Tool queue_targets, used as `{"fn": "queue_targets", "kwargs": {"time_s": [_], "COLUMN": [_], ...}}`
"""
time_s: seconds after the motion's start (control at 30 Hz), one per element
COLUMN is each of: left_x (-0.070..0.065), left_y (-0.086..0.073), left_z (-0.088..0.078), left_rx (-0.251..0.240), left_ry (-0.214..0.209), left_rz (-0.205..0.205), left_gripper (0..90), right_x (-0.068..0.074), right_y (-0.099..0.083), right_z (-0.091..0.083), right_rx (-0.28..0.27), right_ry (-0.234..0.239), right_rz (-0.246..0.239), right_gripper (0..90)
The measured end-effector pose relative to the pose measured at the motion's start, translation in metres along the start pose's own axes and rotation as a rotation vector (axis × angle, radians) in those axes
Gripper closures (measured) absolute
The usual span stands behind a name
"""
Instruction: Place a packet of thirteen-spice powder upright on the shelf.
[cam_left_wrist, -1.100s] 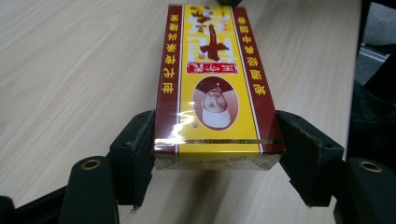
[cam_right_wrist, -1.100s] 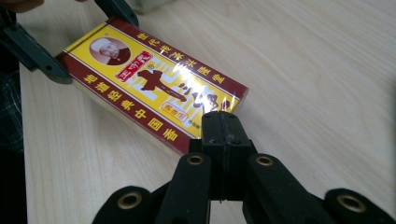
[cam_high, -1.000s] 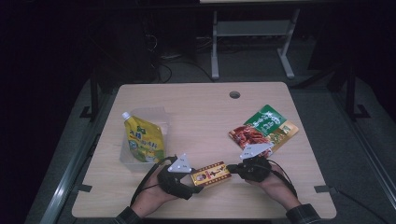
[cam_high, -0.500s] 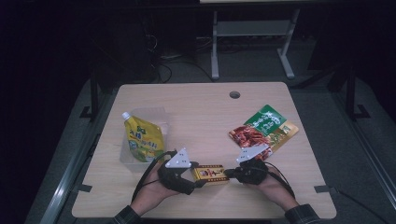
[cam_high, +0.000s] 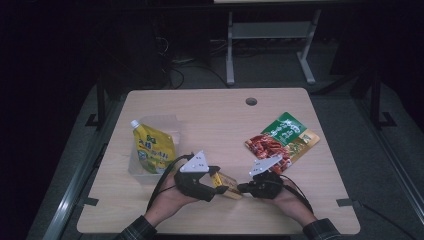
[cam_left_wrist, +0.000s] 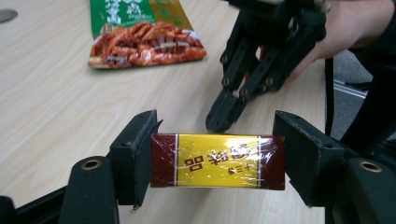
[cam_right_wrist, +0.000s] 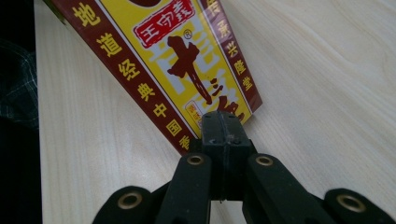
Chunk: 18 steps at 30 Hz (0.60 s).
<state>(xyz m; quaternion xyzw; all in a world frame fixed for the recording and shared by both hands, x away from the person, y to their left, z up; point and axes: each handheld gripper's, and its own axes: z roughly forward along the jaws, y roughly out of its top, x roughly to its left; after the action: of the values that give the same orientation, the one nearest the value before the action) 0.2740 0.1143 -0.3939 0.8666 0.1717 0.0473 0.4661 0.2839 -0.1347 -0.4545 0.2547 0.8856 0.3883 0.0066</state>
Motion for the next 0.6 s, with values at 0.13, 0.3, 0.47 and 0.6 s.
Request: {"fn": "queue_targets", "kwargs": {"time_s": [0.13, 0.3, 0.47, 0.6], "left_x": [0.003, 0.006, 0.007, 0.006], "left_y": [0.007, 0.015, 0.024, 0.029], "left_z": [0.006, 0.015, 0.026, 0.033], "left_rx": [-0.012, -0.025, -0.032, -0.03], "left_ry": [-0.007, -0.007, -0.011, -0.005], "left_rz": [0.003, 0.023, 0.036, 0.054], "left_gripper": [32.3, 32.2, 32.1, 32.0], "right_x": [-0.001, -0.005, -0.007, -0.007], "right_y": [0.0, -0.001, -0.001, -0.001], "right_z": [0.0, 0.001, 0.001, 0.003], "right_rx": [0.004, -0.001, 0.006, 0.016], "right_ry": [-0.007, -0.023, -0.03, -0.034], "right_rz": [0.008, 0.0, 0.006, 0.012], "right_gripper": [89.9, 90.0, 90.0, 90.0]}}
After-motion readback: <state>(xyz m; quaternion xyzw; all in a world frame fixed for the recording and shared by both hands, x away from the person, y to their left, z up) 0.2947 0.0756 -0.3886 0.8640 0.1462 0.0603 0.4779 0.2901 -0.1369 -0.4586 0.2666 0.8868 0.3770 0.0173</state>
